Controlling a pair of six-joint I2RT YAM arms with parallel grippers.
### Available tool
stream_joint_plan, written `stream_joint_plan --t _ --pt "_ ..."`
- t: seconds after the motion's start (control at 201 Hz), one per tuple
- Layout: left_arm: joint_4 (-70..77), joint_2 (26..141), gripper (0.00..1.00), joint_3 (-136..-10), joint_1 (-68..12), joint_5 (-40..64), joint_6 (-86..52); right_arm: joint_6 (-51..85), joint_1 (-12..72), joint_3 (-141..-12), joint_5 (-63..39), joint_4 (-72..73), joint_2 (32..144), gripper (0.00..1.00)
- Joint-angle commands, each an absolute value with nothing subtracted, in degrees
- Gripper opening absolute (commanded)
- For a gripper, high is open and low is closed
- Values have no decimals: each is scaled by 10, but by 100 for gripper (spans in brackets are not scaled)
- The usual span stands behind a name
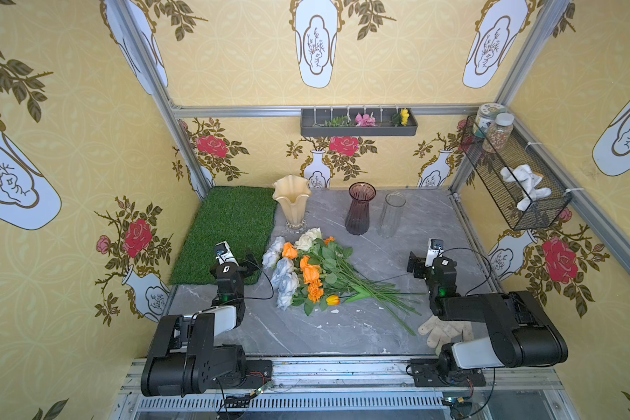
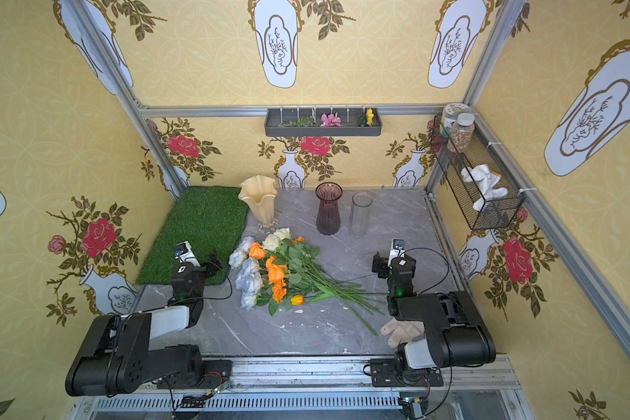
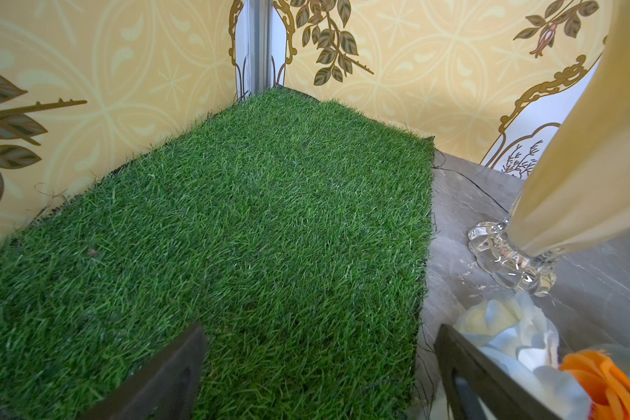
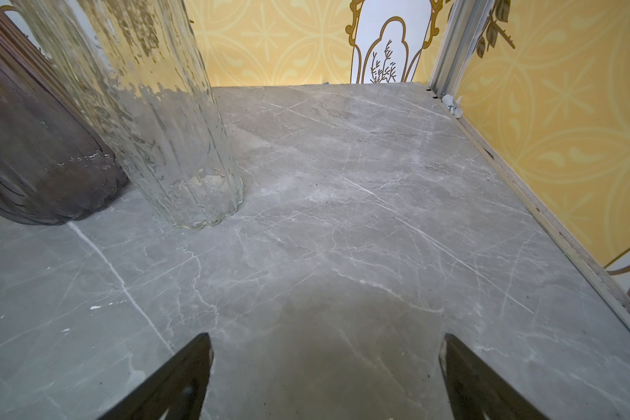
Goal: Arrange the flowers in different vases according to their colors
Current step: Pick up the flower at the center of the board.
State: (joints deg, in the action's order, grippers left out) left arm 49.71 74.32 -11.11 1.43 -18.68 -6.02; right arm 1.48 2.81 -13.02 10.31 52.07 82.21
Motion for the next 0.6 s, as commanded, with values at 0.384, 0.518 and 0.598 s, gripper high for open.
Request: stream_joint_plan --t 0.384,0.518,0.598 --pt "502 745 100 -112 14 -182 -57 19 28 -132 100 524 823 97" --pt "502 743 100 -111 15 -182 -57 18 29 -133 100 524 824 97" --pt "502 744 100 -112 14 -182 -57 19 29 -132 100 524 823 97"
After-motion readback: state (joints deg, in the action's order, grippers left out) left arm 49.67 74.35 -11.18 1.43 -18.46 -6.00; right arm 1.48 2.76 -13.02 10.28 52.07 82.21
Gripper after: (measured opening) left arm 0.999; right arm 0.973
